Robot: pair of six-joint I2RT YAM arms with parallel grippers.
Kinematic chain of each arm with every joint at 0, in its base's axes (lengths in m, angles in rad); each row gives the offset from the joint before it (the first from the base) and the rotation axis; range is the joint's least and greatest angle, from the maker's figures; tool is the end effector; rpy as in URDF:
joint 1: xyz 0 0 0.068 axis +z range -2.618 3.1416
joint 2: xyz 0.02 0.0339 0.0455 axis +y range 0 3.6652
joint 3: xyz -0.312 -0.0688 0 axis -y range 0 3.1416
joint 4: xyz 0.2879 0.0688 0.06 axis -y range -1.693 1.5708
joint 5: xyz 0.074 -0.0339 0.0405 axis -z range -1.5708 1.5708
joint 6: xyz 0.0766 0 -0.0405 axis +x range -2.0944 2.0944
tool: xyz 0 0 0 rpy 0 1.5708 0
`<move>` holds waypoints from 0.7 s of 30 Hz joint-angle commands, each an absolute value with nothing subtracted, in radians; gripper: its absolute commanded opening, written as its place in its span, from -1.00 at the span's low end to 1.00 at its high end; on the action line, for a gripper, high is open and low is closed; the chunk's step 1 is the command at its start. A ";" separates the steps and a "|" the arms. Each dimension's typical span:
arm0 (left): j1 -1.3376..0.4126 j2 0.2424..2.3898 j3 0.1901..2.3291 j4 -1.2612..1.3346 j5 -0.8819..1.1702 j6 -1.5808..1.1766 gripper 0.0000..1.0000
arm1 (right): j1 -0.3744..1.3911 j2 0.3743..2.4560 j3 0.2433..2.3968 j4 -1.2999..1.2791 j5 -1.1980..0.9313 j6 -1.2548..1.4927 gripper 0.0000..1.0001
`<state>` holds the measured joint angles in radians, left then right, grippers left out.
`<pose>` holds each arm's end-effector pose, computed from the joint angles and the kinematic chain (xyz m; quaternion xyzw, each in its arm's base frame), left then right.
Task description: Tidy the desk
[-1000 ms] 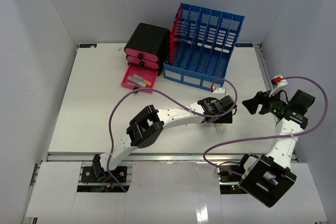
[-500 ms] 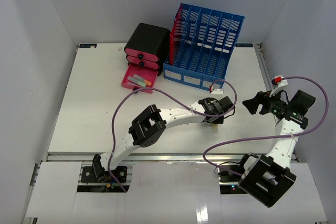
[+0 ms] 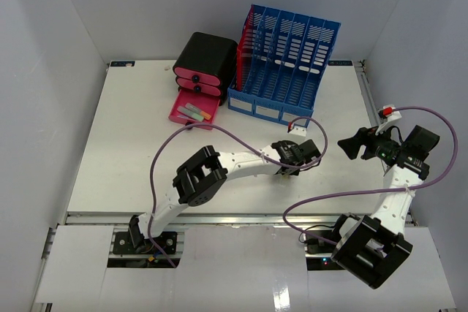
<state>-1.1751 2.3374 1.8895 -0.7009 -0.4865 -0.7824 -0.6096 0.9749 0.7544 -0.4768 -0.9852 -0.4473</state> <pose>0.2566 -0.5213 0.1383 0.1357 0.9406 -0.0372 0.3089 0.2236 -0.0783 0.2926 -0.1347 0.8120 0.1822 0.5379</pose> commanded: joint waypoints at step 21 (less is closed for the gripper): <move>-1.160 2.129 1.528 -0.723 -0.417 -0.797 -0.80 | -0.620 0.967 0.741 -0.477 -1.007 -0.444 0.55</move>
